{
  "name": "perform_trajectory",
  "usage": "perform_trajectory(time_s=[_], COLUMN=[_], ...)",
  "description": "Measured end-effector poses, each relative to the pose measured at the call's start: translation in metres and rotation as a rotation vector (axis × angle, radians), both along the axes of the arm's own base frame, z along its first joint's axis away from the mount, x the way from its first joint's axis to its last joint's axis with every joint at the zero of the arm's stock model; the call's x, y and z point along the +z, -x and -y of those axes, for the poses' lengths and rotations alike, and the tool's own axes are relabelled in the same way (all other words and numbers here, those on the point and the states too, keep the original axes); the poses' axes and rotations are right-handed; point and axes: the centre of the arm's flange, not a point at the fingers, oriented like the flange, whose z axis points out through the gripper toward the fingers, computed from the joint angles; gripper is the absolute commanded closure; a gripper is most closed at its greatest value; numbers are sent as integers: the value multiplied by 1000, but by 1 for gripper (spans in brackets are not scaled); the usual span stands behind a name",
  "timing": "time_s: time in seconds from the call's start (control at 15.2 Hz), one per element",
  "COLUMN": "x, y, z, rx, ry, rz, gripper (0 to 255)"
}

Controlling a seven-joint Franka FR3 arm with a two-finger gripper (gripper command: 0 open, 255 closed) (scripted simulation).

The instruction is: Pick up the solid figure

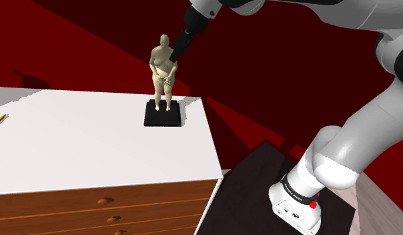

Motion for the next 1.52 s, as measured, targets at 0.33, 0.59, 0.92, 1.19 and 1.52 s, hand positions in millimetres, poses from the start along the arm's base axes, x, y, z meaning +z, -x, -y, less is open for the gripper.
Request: perform_trajectory(time_s=[0.33, 0.59, 0.92, 1.19, 1.52], x=[-25, -29, -29, -24, 1], y=[-1, 0, 0, -1, -1], z=[0, 1, 1, 2, -1], rx=[2, 2, 1, 2, 2], ry=[-1, -1, -2, -1, 0], rz=[0, 1, 1, -1, -2], gripper=[0, 255, 255, 255, 255])
